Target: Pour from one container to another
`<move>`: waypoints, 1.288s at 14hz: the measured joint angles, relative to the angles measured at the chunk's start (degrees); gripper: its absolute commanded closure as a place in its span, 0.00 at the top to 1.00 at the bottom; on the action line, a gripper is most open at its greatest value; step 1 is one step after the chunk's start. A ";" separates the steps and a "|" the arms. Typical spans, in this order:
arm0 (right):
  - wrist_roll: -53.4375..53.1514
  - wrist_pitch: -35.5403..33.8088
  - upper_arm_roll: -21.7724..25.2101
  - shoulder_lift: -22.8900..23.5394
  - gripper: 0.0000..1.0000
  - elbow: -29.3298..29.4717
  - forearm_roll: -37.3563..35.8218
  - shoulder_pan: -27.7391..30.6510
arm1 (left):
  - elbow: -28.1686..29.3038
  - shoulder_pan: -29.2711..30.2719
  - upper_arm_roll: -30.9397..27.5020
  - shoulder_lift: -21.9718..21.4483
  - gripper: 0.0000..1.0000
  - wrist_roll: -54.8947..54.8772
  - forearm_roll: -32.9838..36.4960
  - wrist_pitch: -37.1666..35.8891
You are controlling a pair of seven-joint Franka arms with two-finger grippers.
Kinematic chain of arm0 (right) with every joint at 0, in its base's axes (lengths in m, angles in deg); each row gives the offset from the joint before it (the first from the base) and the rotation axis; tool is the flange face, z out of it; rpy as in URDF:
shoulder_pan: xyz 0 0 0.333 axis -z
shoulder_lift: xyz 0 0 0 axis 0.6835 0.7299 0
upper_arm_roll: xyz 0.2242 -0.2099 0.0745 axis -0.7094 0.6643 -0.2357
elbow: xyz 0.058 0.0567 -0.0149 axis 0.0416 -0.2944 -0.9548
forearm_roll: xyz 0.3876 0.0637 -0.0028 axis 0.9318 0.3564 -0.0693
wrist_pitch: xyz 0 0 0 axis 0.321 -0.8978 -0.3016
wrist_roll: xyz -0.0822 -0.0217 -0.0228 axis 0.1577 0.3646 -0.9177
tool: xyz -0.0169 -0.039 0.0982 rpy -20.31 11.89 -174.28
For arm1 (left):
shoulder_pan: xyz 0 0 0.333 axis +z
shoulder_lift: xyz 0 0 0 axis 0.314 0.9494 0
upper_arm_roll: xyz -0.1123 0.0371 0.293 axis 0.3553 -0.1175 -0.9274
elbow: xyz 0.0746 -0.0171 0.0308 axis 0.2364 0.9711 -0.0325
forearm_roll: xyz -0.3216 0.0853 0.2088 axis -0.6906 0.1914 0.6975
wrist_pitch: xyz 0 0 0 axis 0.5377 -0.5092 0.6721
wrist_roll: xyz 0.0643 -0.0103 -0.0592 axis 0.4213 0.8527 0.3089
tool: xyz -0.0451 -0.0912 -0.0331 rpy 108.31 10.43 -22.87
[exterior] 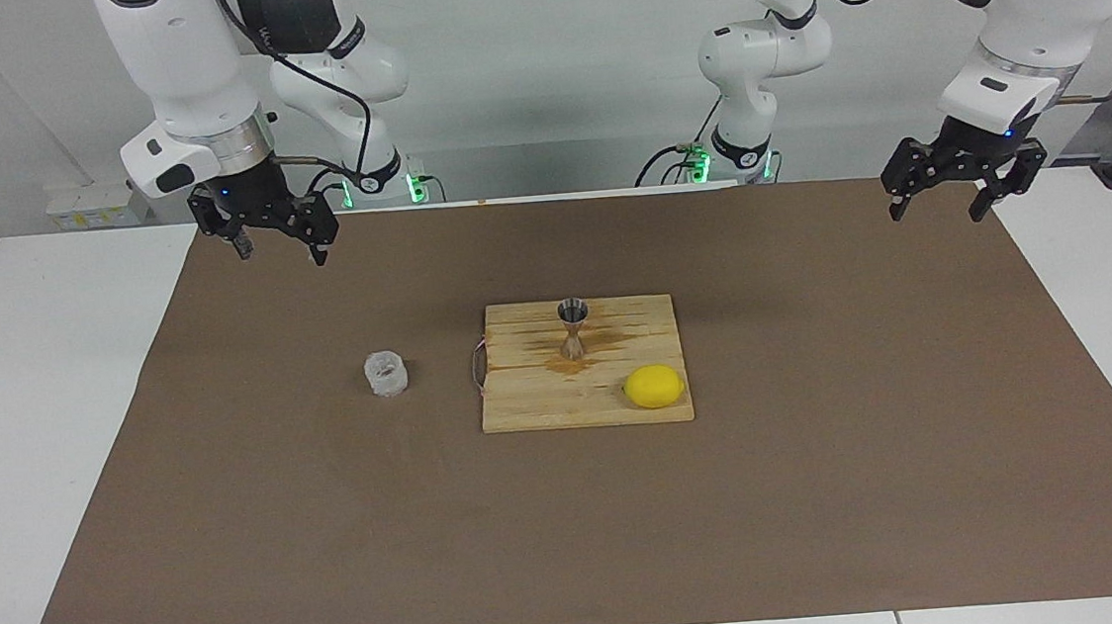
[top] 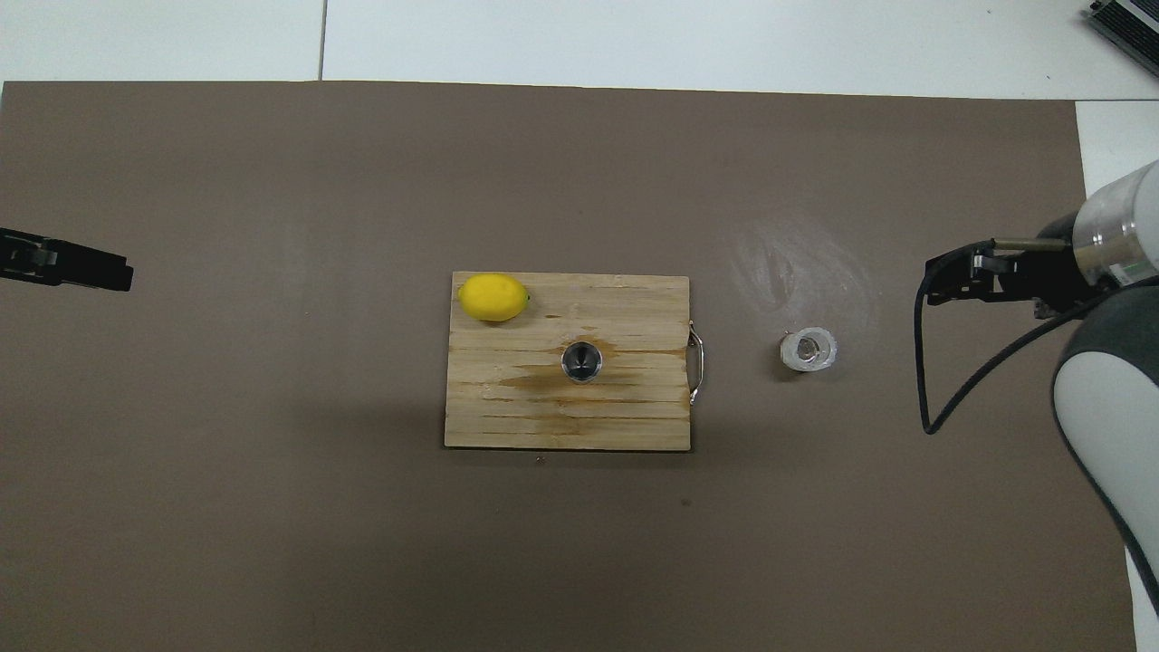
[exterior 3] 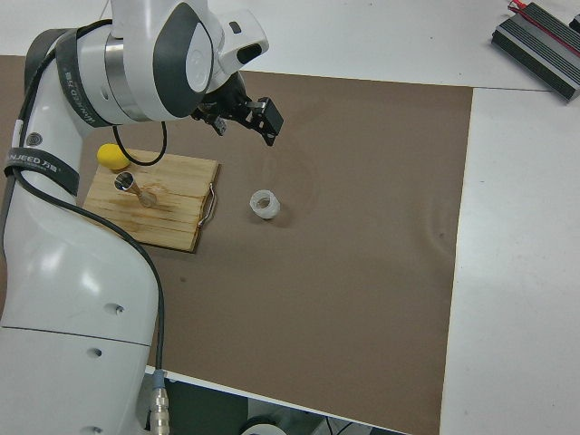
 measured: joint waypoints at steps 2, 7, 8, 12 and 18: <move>0.00 -0.04 -0.06 -0.05 1.00 -0.49 0.88 -0.01 | 0.00 0.00 0.00 0.00 1.00 0.00 0.00 0.00; 0.00 0.00 -0.09 -0.35 1.00 -1.30 1.07 -0.02 | 0.00 0.00 0.00 0.02 1.00 0.00 0.00 0.00; 0.04 0.13 -0.08 -0.36 1.00 -1.31 1.49 -0.01 | 0.00 0.00 0.00 0.02 1.00 0.00 0.00 0.00; 2.34 0.93 0.08 -0.37 1.00 -1.36 2.70 0.24 | 0.00 0.00 0.00 0.02 1.00 0.00 0.00 0.00; 3.00 0.95 0.08 -0.37 1.00 -1.47 2.84 0.49 | 0.00 -0.02 0.05 0.04 1.00 0.00 0.00 0.00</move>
